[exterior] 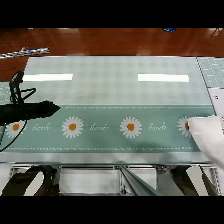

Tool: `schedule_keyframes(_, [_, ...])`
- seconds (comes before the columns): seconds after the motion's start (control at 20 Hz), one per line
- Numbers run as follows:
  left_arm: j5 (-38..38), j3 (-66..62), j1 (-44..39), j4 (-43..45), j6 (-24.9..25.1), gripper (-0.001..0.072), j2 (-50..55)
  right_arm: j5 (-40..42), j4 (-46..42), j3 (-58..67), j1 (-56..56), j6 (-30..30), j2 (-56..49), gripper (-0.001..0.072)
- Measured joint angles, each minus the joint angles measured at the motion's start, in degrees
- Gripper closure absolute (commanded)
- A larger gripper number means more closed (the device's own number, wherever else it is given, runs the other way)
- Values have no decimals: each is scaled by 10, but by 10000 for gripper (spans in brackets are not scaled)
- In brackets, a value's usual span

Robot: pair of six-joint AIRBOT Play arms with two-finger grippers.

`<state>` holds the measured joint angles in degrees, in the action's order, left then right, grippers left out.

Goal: Fold the shirts.

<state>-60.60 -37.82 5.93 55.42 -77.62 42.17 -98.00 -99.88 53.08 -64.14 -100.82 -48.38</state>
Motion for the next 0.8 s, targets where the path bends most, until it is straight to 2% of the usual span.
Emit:
schedule_keyframes(0.2, [37, -3, 0, 0, 0, 690, 11, -1, -25, -11, -8, -4, -14, 305])
schedule_keyframes(0.25, [50, -10, 1, 0, 1, 690, 17, -2, -21, 0, -8, -3, -20, 384])
schedule_keyframes(0.3, [61, -26, 1, 0, 6, 690, 25, 0, -7, 19, -9, -1, -27, 642])
schedule_keyframes(0.35, [71, -47, 2, 1, 11, 690, 35, 6, 22, 40, -8, 11, -34, 681])
schedule_keyframes(0.55, [92, -183, -8, 1, 21, 691, 89, 68, 233, 154, 60, 112, -87, 681])
schedule_keyframes(0.65, [94, -274, -33, 0, 22, 691, 128, 110, 315, 212, 155, 140, -121, 681])
schedule_keyframes(0.8, [84, -388, -89, 10, 15, 691, 192, 181, 354, 266, 341, 161, -168, 681])
